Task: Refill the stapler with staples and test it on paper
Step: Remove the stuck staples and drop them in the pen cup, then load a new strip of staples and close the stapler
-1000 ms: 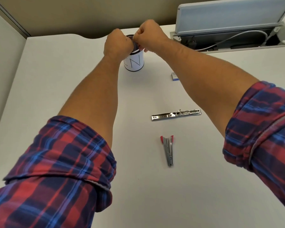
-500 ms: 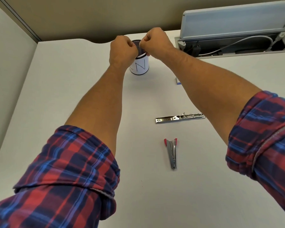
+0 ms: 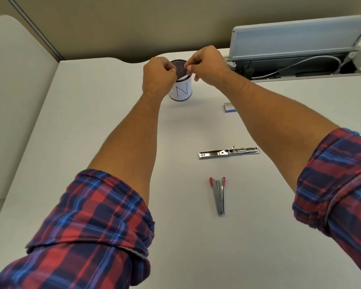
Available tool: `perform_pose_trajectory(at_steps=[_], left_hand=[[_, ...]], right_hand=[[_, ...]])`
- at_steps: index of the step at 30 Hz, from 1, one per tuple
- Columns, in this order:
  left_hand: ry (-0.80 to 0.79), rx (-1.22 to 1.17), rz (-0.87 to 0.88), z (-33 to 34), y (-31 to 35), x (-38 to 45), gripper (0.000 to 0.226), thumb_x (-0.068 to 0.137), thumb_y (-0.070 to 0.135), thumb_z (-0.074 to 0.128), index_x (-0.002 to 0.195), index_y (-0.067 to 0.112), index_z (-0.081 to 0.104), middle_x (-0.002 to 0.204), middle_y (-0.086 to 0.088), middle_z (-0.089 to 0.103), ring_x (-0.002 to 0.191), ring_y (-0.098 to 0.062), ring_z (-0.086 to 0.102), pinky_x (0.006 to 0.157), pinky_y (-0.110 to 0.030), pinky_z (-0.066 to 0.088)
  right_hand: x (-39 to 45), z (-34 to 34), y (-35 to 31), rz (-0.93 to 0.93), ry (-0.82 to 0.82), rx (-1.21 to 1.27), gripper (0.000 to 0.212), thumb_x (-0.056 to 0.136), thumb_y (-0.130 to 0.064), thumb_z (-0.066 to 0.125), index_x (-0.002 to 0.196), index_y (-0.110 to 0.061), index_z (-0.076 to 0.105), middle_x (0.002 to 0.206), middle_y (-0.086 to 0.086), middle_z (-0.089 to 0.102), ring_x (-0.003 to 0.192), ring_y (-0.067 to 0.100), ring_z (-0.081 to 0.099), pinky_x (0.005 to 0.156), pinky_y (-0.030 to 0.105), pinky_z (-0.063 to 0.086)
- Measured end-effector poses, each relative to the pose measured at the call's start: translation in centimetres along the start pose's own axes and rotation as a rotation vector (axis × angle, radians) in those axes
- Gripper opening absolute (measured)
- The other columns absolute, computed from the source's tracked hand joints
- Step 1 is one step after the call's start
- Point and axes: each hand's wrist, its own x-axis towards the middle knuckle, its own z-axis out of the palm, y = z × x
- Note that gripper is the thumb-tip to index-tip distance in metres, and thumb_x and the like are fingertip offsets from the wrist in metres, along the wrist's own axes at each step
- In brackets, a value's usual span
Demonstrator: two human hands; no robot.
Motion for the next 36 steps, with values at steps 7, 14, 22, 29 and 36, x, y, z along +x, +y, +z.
perform_pose_trajectory(at_steps=[7,14,22,29,36], left_hand=[[0.038,-0.057,0.011,-0.4,0.4,-1.7,0.010,0.083,0.021,0.070,0.086,0.016,0.077,0.089,0.002,0.074,0.085,-0.011,0.068,0.076,-0.021,0.055],[0.046,-0.107,0.009,0.3,1.5,-4.8,0.012,0.080,0.030,0.077,0.081,0.018,0.077,0.079,0.007,0.072,0.078,-0.011,0.067,0.075,-0.022,0.054],[-0.020,-0.116,-0.007,1.8,2.0,-9.5,0.024,0.078,0.035,0.081,0.074,0.014,0.069,0.067,0.008,0.066,0.059,-0.004,0.057,0.059,-0.014,0.043],[-0.067,-0.105,-0.021,2.3,2.8,-13.3,0.030,0.077,0.039,0.080,0.070,0.016,0.062,0.064,0.009,0.062,0.063,-0.011,0.058,0.058,-0.022,0.045],[-0.088,-0.092,-0.026,2.4,3.7,-16.8,0.038,0.078,0.047,0.079,0.070,0.014,0.063,0.064,0.009,0.062,0.063,-0.010,0.057,0.055,-0.022,0.042]], right_hand=[[-2.0,-2.5,1.5,-0.037,0.095,0.161,0.010,0.090,-0.016,0.073,0.096,-0.010,0.079,0.085,0.003,0.076,0.058,0.007,0.064,0.064,0.019,0.057],[-5.7,-3.1,3.0,-0.047,0.104,0.215,0.016,0.089,-0.025,0.078,0.098,-0.011,0.079,0.089,-0.002,0.076,0.067,0.008,0.067,0.069,0.019,0.060],[-9.9,-3.2,5.6,0.010,0.096,0.244,0.033,0.079,-0.042,0.085,0.089,-0.011,0.075,0.079,-0.003,0.073,0.067,0.014,0.069,0.068,0.026,0.061],[-13.7,-2.7,6.4,-0.014,0.067,0.249,0.029,0.079,-0.039,0.085,0.082,-0.013,0.072,0.074,-0.003,0.070,0.062,0.009,0.063,0.062,0.021,0.055],[-16.6,-2.4,7.3,-0.026,0.026,0.228,0.027,0.080,-0.037,0.085,0.084,-0.011,0.077,0.074,0.001,0.073,0.063,0.015,0.066,0.068,0.032,0.060]])
